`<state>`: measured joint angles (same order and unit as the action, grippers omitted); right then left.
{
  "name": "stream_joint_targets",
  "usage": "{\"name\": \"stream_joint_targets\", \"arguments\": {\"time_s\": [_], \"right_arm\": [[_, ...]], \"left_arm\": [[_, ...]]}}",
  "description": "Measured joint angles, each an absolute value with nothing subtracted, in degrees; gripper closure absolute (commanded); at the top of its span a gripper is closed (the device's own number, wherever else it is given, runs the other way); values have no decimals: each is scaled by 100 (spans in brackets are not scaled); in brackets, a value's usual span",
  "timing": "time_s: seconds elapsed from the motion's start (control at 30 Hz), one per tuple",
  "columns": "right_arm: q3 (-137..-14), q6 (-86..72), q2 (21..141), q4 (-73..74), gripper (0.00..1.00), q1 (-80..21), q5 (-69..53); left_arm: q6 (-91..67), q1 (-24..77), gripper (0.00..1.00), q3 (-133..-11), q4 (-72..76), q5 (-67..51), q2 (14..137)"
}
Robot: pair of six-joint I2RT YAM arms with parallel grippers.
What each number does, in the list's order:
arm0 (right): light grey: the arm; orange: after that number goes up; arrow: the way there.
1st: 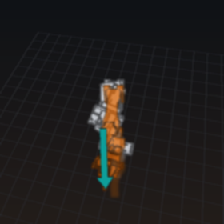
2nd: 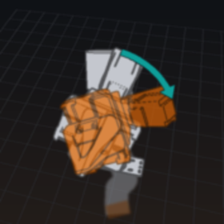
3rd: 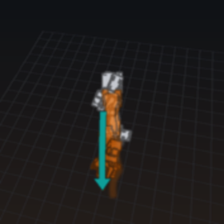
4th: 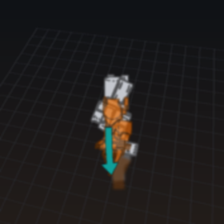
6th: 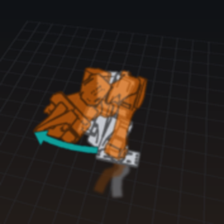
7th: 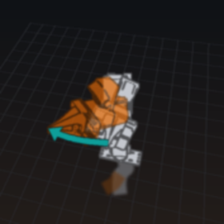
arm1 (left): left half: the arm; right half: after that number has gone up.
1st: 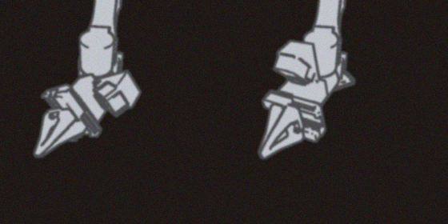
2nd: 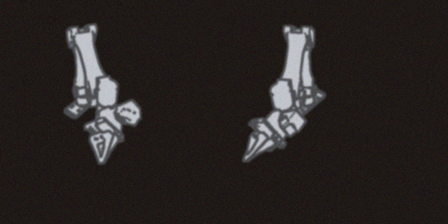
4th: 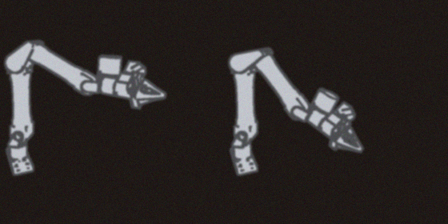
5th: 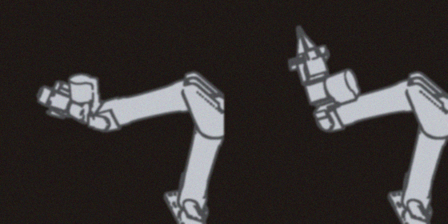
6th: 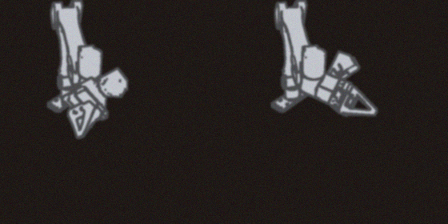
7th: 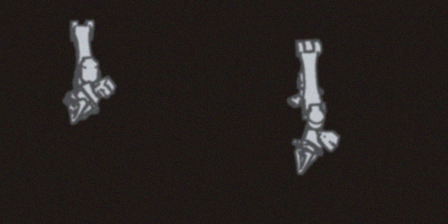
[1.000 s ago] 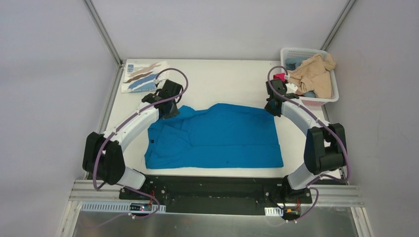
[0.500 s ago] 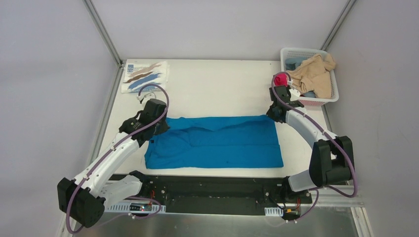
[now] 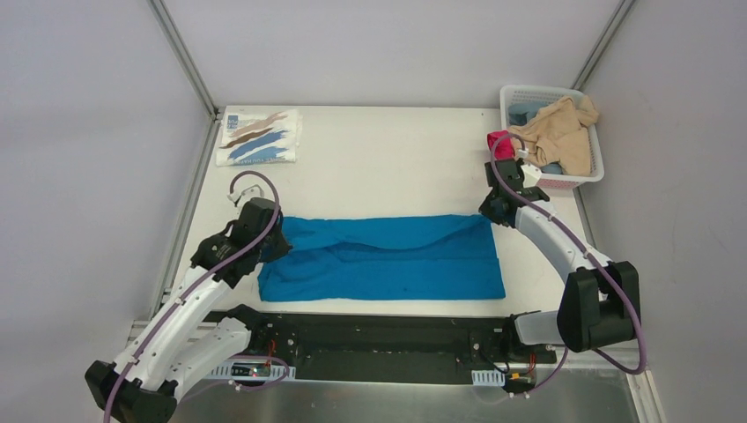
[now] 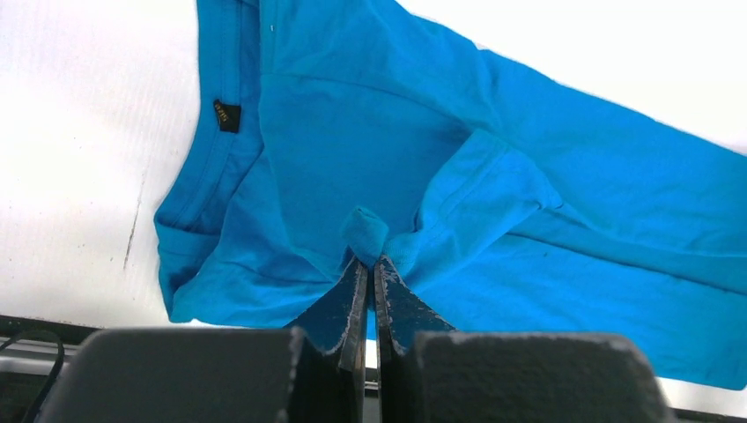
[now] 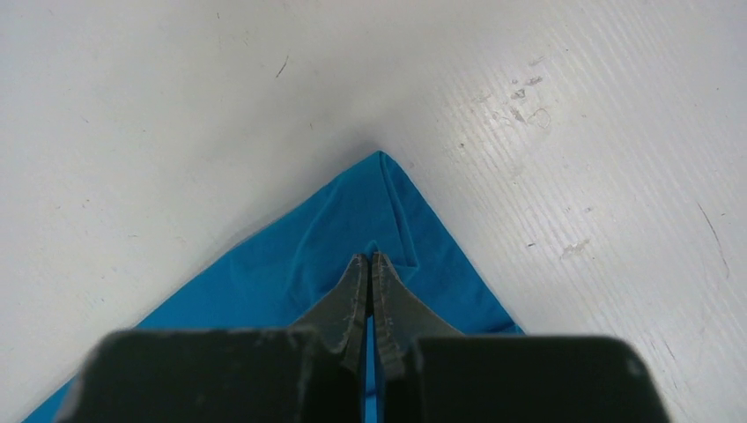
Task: Fold and stack the t-shirts
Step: Fold the other side of the tshirt into a rectangle
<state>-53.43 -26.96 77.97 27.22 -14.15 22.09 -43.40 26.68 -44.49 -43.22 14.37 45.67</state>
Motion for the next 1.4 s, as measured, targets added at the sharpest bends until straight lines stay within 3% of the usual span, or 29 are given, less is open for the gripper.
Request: {"name": "stream_joint_targets", "arguments": {"time_s": [0.87, 0.97, 1.1, 1.2, 1.33, 1.37, 1.4], "right_arm": [[-4823, -2853, 7614, 2917, 100, -1413, 2222], [-4696, -2902, 7717, 2906, 96, -1415, 2283], [-4648, -2967, 7885, 2947, 84, -1413, 2381], [-4648, -3026, 7905, 2965, 54, -1413, 2386], [-4650, -3140, 7881, 3146, 20, -1413, 2456], [-4652, -3192, 7841, 3210, 11, -1413, 2477], [-4654, -3227, 7765, 3293, 5, -1413, 2497]], "left_arm": [[-5308, 2668, 100, -3767, -4919, 1417, 4486], [-5378, 2665, 99, -3704, -4932, 1455, 4501], [-5474, 2668, 83, -3640, -4947, 1514, 4508], [-5498, 2665, 68, -3627, -4971, 1520, 4523], [-5463, 2668, 13, -3627, -5017, 1481, 4449], [-5446, 2665, 3, -3627, -5017, 1452, 4390], [-5439, 2665, 1, -3638, -5035, 1420, 4309]]}}
